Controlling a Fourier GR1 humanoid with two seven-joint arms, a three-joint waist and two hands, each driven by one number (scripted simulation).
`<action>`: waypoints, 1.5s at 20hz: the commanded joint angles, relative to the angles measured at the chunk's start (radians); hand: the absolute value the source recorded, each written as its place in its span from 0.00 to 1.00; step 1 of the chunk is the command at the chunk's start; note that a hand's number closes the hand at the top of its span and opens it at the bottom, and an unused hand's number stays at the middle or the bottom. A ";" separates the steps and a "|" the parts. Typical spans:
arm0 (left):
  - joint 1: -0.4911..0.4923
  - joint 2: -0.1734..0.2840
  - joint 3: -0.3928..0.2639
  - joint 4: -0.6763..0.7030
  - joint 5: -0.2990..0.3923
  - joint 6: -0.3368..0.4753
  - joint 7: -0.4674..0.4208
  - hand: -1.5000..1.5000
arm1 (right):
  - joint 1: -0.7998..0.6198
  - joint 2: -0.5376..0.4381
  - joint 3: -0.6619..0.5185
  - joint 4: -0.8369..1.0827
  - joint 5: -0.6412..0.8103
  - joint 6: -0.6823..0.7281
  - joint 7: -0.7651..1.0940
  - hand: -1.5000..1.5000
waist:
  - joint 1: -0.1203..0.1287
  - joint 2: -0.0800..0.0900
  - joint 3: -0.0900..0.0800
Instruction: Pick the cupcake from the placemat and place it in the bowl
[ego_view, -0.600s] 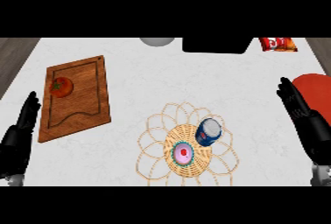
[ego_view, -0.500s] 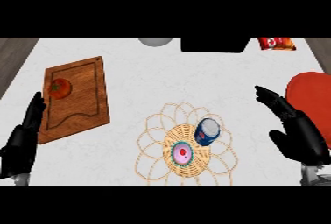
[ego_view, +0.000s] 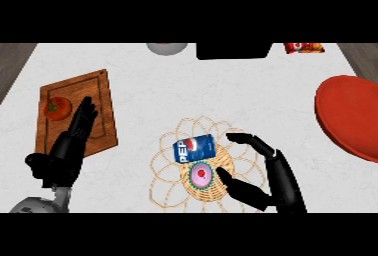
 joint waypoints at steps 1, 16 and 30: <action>-0.021 -0.061 -0.034 0.015 0.011 -0.014 -0.005 0.50 | 0.144 0.160 0.132 -0.013 0.069 -0.218 -0.190 0.00 | -0.004 0.004 0.006; -0.121 -0.153 -0.025 0.126 -0.057 -0.017 0.012 0.50 | 0.134 0.167 0.325 -0.358 0.699 -0.069 0.510 0.00 | 0.023 0.009 0.001; -0.073 -0.135 0.045 0.071 -0.059 -0.096 0.043 0.50 | -0.069 0.168 0.259 -0.237 0.523 0.192 0.908 0.00 | 0.036 0.008 0.003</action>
